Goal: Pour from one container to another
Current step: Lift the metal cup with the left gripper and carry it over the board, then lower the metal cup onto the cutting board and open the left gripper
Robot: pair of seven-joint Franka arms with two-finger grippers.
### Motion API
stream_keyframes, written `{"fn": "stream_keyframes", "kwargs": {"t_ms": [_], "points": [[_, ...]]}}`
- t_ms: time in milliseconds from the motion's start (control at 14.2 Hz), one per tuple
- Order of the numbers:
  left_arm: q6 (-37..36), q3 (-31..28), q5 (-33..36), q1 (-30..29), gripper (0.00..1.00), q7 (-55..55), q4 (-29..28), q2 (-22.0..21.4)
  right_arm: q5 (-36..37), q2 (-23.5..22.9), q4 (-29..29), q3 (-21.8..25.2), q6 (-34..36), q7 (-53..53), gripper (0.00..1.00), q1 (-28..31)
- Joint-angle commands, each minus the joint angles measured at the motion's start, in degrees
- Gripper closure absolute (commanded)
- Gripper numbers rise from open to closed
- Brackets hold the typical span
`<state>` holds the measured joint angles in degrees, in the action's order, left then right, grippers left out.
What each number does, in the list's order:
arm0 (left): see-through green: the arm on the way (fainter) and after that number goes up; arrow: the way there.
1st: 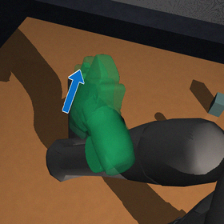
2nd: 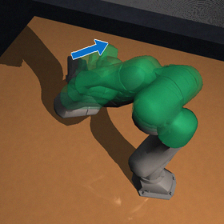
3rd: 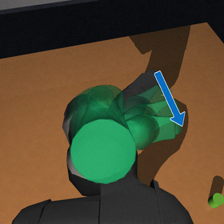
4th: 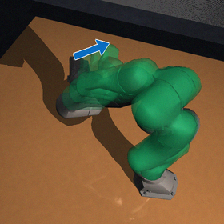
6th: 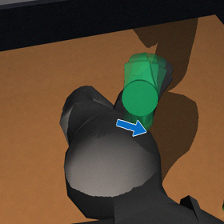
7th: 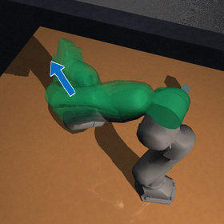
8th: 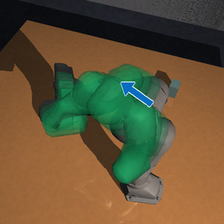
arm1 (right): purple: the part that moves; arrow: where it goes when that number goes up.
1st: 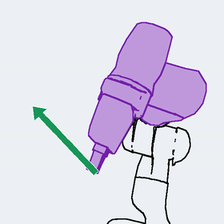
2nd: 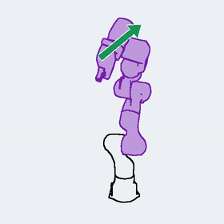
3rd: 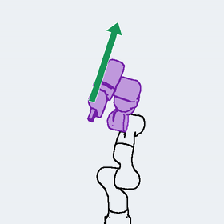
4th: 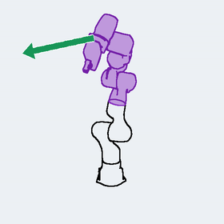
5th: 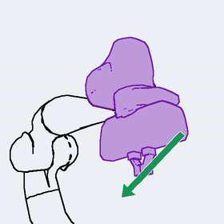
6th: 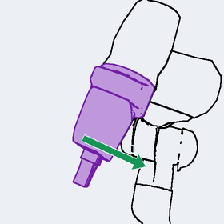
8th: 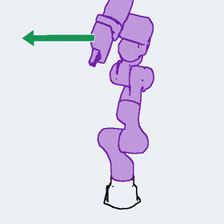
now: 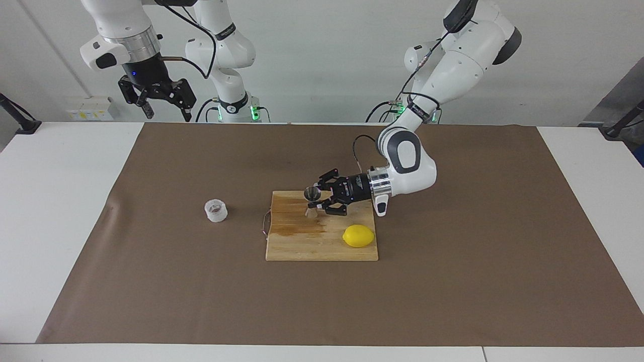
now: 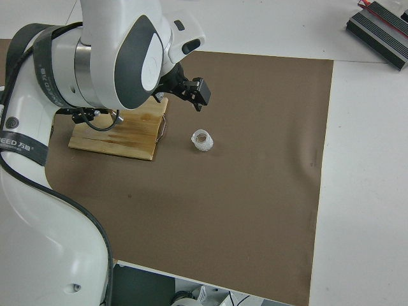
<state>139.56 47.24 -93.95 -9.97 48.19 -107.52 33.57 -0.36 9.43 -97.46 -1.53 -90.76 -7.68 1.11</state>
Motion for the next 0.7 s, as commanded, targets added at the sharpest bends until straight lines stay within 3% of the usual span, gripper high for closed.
{"fn": "stream_keyframes", "kwargs": {"t_ms": [0, 211, 423, 634], "points": [[2.2, -1.62, -3.78, 1.88, 1.0, -1.95, -1.55, -2.63, -0.17, 0.77, -0.45, 0.04, 0.32, 1.18, 0.0, 0.47], [3.08, -3.02, -5.89, 3.63, 1.0, -4.94, -1.37, -2.54, -0.17, 0.77, -0.45, 0.04, 0.32, 1.09, 0.0, 0.47], [3.08, -8.02, -8.61, 8.81, 1.0, -5.65, -0.15, -2.45, -0.08, 0.77, -0.45, 0.04, 0.32, 1.18, 0.0, 0.47], [3.08, -8.21, -9.58, 9.27, 1.0, -7.31, 0.03, -2.1, -0.17, 0.77, -0.45, 0.04, 0.32, 1.09, 0.0, 0.47]]}}
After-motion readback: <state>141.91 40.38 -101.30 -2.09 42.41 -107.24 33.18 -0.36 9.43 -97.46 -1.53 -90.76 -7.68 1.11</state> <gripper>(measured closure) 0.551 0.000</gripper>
